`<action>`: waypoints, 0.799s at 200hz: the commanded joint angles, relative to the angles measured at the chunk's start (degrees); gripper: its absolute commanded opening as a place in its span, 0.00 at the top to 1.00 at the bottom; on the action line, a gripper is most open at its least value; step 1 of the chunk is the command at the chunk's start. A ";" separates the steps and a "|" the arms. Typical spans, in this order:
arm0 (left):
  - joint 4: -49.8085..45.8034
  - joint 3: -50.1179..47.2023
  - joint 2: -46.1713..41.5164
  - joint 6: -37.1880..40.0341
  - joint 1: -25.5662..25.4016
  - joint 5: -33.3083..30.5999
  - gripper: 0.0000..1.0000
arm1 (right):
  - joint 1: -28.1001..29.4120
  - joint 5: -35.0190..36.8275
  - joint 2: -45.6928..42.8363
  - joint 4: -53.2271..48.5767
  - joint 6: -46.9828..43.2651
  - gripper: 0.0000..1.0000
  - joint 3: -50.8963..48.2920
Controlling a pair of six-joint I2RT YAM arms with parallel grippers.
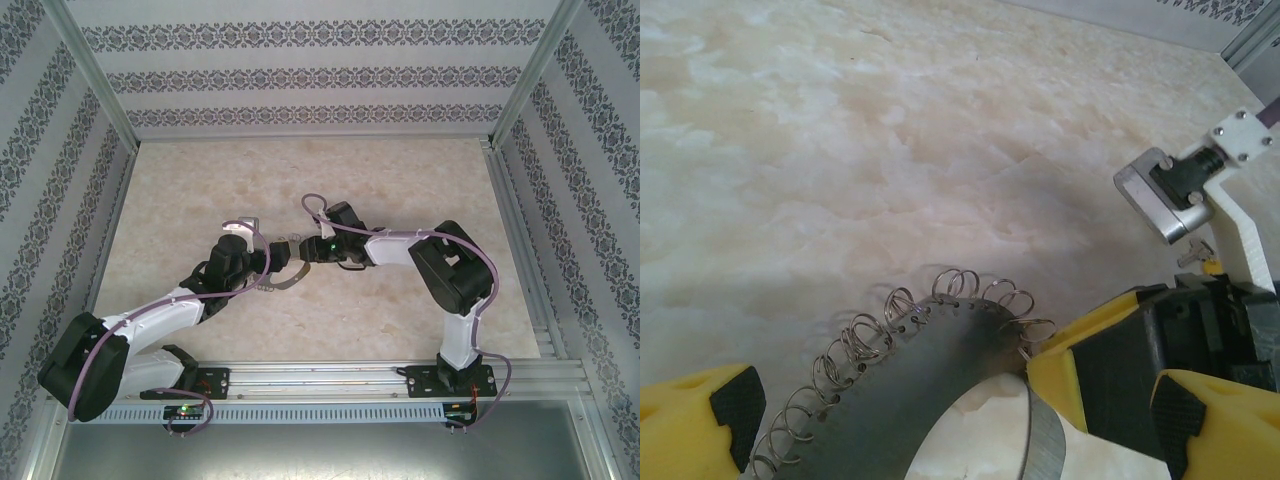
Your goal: Put the keys on the keyring
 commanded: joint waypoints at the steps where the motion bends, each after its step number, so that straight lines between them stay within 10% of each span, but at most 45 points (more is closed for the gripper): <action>1: 0.25 0.76 0.42 -0.86 -0.53 -0.02 0.00 | -1.12 -1.65 0.57 2.33 1.99 0.58 2.42; 160: -0.71 0.90 -1.60 -0.72 -0.53 0.29 0.00 | 2.65 6.57 -6.32 0.21 -7.13 0.65 -7.57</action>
